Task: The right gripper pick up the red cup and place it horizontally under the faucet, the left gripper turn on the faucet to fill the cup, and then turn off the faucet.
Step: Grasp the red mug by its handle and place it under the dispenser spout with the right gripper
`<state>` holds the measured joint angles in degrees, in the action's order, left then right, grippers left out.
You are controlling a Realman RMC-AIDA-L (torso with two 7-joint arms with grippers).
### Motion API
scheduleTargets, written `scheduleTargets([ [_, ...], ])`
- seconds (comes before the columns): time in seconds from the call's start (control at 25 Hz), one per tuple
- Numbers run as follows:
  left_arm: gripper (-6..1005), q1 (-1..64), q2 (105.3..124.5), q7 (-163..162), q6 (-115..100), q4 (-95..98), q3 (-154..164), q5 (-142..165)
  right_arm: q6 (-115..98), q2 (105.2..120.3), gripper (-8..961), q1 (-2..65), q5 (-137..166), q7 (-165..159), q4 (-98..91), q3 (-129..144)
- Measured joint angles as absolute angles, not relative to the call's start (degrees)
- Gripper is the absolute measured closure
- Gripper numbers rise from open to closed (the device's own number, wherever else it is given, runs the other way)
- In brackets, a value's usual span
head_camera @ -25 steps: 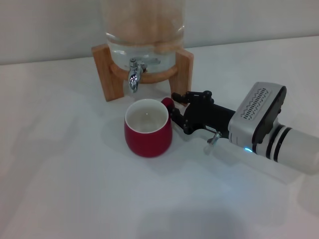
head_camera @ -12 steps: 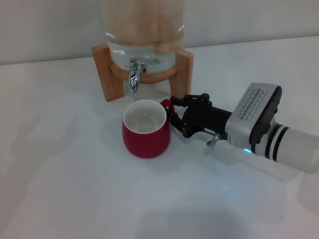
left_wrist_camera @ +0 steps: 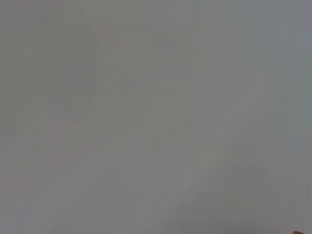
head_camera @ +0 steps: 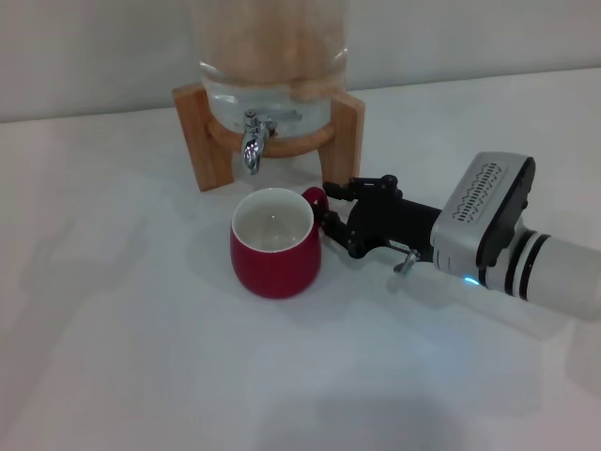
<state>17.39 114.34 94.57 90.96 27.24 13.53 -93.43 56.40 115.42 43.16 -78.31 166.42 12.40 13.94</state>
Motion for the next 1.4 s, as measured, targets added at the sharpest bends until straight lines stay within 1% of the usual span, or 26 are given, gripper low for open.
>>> scheduleTargets([
  [0.72,154,17.23,114.34,94.6,90.96,27.24,13.54,-93.87,58.43,115.21,651,41.95,-73.55,159.58,8.37,14.6],
  [0.88,154,17.28,114.35,94.55,90.97,27.24,13.54,-93.87,61.33,115.22,651,40.53,-72.06,155.43,5.16,14.79],
  [1.24,153,17.31,114.32,94.4,90.97,27.25,13.54,-93.87,63.35,115.32,651,40.45,-64.25,146.53,-0.42,14.86],
  [1.4,153,17.32,114.3,94.39,90.97,27.24,13.54,-93.87,66.63,115.47,651,39.46,-61.61,140.53,-5.91,16.1],
])
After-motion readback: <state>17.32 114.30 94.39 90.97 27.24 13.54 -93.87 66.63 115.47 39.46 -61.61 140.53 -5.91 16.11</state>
